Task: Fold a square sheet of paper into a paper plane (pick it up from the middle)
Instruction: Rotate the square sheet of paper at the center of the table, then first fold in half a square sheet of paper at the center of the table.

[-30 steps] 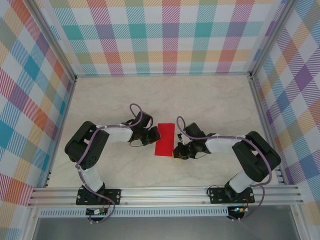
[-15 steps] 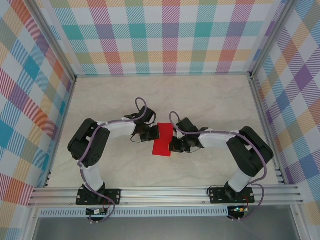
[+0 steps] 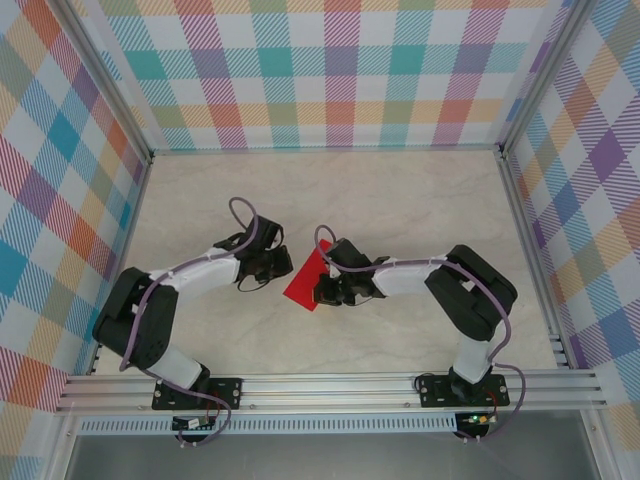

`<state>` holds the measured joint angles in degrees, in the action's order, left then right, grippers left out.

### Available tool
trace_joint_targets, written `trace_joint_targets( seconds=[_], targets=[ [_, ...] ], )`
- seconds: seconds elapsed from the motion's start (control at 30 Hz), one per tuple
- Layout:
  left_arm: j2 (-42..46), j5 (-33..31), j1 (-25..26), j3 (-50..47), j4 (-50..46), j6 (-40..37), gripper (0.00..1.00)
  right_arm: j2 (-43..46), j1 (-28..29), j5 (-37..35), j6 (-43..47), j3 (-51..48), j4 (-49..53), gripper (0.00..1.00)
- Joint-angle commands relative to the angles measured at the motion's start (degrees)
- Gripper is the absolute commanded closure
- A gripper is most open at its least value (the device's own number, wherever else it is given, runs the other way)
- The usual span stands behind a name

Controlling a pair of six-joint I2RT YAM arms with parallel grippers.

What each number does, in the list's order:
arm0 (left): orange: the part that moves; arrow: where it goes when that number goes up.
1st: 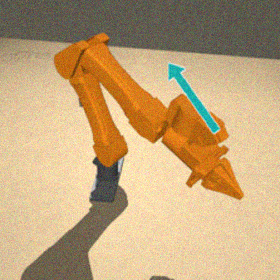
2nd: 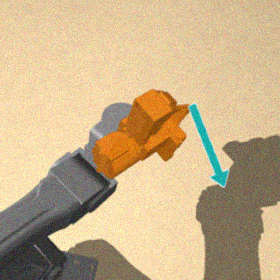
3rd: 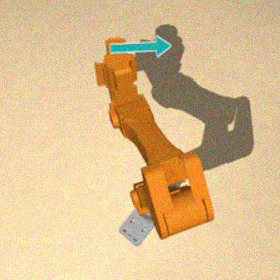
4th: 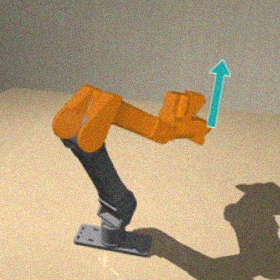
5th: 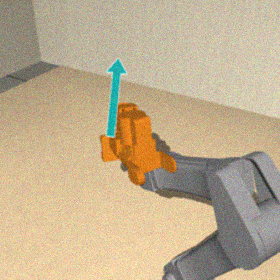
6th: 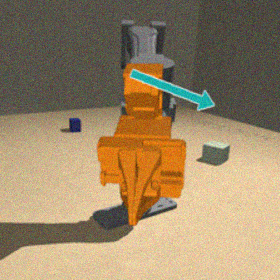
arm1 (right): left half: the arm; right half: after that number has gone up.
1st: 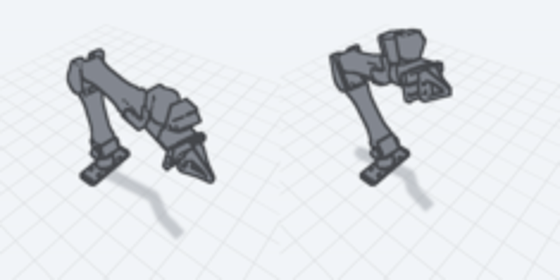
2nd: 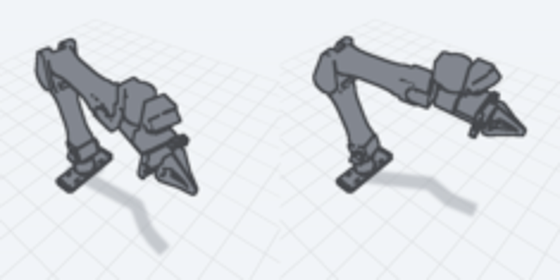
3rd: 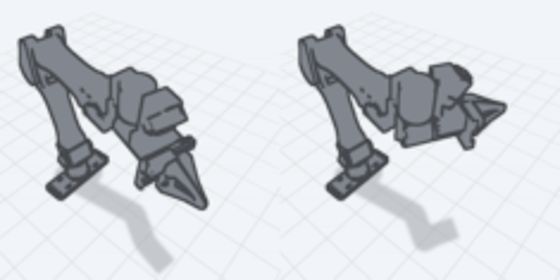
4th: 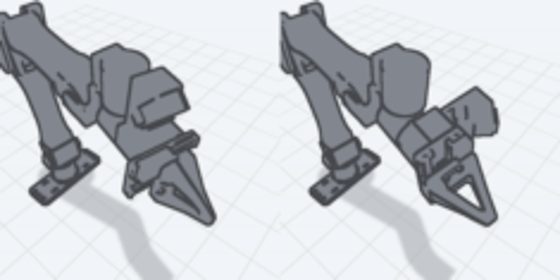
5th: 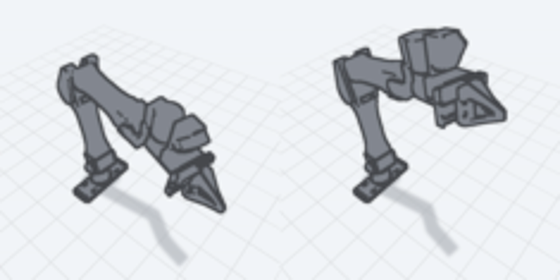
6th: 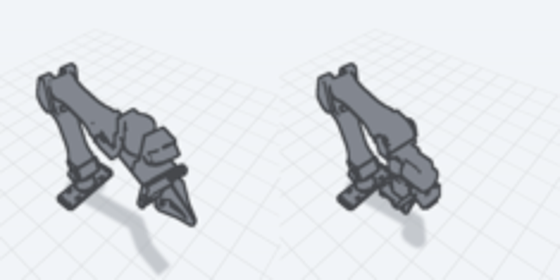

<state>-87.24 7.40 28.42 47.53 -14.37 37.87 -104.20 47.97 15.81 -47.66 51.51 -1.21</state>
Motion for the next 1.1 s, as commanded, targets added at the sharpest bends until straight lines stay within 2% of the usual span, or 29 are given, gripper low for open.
trace_joint_targets(
  seconds=[0.0, 0.13, 0.27, 0.4, 0.57, 1.07],
  targets=[
    [3.8, 1.9, -0.1, -4.3, 4.2, 3.4, 0.9, -1.5, 0.6, -1.1, -3.2, 1.2, -2.3, 1.0],
    [7.5, 6.6, 1.2, -8.5, 8.4, 5.1, 0.92, 3.1, -0.9, -0.7, -1.1, 0.5, -2.2, 1.0],
    [8.7, 8.4, 3.9, -9.9, 11.4, 7.1, 0.95, 4.7, -3.6, 1.2, 1.3, -0.9, -1.4, 1.0],
    [5.6, 9.3, 6.4, -9.2, 13.3, 8.6, 0.98, 3.2, -6.7, 4.6, 1.6, -1.7, -4.3, 1.0],
    [-0.5, 10.9, 8.6, -7.0, 15.7, 9.6, 1.0, -0.2, -7.6, 5.1, 2.8, 0.8, -3.8, 1.0],
    [-7.3, 12.7, 10.2, -4.6, 16.6, 10.4, 1.0, -2.6, -8.4, 5.7, 4.4, 1.6, -0.2, 1.0]
  ],
)
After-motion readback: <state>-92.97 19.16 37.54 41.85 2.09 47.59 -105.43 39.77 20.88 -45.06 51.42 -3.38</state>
